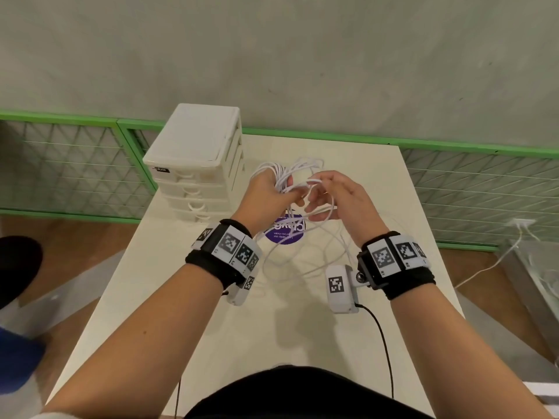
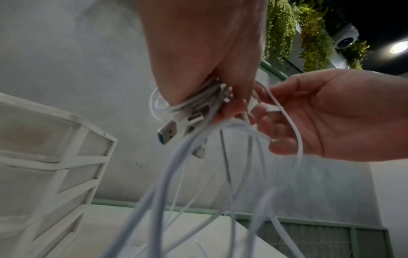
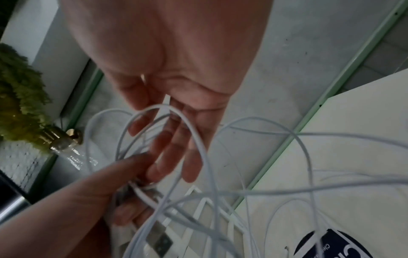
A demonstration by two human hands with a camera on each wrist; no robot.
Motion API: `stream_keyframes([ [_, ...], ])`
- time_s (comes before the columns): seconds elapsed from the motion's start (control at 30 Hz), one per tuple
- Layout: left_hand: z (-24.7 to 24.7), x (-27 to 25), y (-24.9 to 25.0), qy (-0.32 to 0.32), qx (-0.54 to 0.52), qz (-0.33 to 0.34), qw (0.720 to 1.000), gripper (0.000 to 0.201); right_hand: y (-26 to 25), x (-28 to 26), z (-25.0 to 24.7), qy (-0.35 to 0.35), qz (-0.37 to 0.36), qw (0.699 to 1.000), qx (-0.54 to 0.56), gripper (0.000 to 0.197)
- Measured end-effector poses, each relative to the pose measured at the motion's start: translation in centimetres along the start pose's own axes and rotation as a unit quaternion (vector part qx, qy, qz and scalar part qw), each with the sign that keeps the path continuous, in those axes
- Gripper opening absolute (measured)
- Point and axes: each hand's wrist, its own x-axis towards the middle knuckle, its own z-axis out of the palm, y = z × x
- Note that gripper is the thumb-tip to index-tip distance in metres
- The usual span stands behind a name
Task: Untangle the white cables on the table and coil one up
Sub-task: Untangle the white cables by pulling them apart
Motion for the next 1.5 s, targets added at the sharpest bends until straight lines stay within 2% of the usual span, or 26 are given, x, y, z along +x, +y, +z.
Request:
stream_keyframes([
  [0.1,-0.6,0.3,0.5,0.025,-0.032,-0.004,0.999,0.028,0.6,0.5,-0.6,-0.001,0.085,0.995,0.058,0.027],
  [0.17,-1.2,0.5,0.8,0.042,-0.058,-0.017,0.997,0.023,1.7,0.5,-0.8,-0.015,0.103,0.994,0.035,0.023],
  [0.23,-1.7,0.6,1.5,0.054,-0.088,-0.008,0.995,0.016,3.5,0.4,-0.7,-0.081,0.077,0.989,-0.1,0.024],
  [0.3,-2.4,0.8,2.3,0.071,-0.118,0.011,0.99,0.009,5.6,0.4,-0.8,-0.15,0.065,0.953,-0.255,0.03],
  [0.37,-3.3,0.9,3.0,0.091,-0.145,0.016,0.985,0.009,7.6,0.5,-1.2,-0.167,0.09,0.913,-0.361,0.05],
  [0.43,-4.1,0.9,3.5,0.096,-0.16,0.024,0.982,0.008,8.9,0.4,-1.5,-0.172,0.114,0.886,-0.416,0.056],
  [0.5,-4.6,0.7,3.9,0.099,-0.161,0.033,0.981,0.009,9.6,0.4,-1.2,-0.161,0.089,0.878,-0.442,0.056],
  [0.6,-4.5,0.3,4.5,0.087,-0.169,0.035,0.981,0.012,9.2,0.6,0.5,-0.114,-0.009,0.891,-0.44,0.062],
  [0.67,-4.0,-0.1,5.0,0.061,-0.168,0.041,0.983,0.012,8.8,0.9,1.9,-0.133,-0.021,0.887,-0.441,0.07],
  [0.73,-3.7,-0.4,5.6,0.047,-0.166,0.05,0.984,0.011,9.2,1.0,2.7,-0.189,0.011,0.863,-0.468,0.063],
  [0.8,-4.1,-0.3,6.0,0.065,-0.161,0.06,0.983,0.011,10.4,0.9,2.5,-0.239,0.033,0.828,-0.506,0.037],
  [0.83,-4.5,0.0,6.0,0.082,-0.161,0.062,0.982,0.011,10.9,0.7,2.0,-0.238,0.052,0.824,-0.511,0.023],
  [0.87,-5.0,0.2,5.8,0.1,-0.159,0.063,0.98,0.011,11.4,0.4,1.2,-0.224,0.076,0.833,-0.5,0.016],
  [0.9,-5.6,0.5,5.5,0.117,-0.151,0.063,0.979,0.011,11.8,0.1,0.4,-0.195,0.101,0.855,-0.47,0.015],
  [0.97,-6.2,0.9,4.5,0.136,-0.119,0.057,0.982,0.016,11.6,-0.2,-0.8,-0.117,0.125,0.914,-0.369,0.012],
  [1.03,-6.0,1.1,3.3,0.133,-0.077,0.034,0.988,0.023,10.1,-0.3,-1.5,-0.048,0.102,0.953,-0.281,0.007],
  [1.13,-5.2,1.4,1.1,0.134,-0.009,-0.019,0.991,0.029,7.1,0.3,-2.2,0.014,0.064,0.977,-0.201,0.011],
  [1.23,-5.4,1.7,-0.9,0.153,-0.004,-0.067,0.986,0.028,5.4,0.8,-3.4,0.125,0.04,0.98,-0.148,0.018],
  [1.33,-6.7,1.9,-2.0,0.178,-0.017,-0.1,0.979,0.027,5.3,0.4,-5.3,0.246,0.01,0.966,-0.082,0.023],
  [1.43,-8.4,2.4,-3.0,0.226,-0.026,-0.122,0.966,0.029,6.4,-0.2,-7.1,0.353,0.013,0.935,0.036,0.025],
  [1.5,-9.2,2.8,-3.6,0.252,-0.025,-0.136,0.958,0.03,7.3,-0.2,-8.3,0.404,0.058,0.908,0.098,0.026],
])
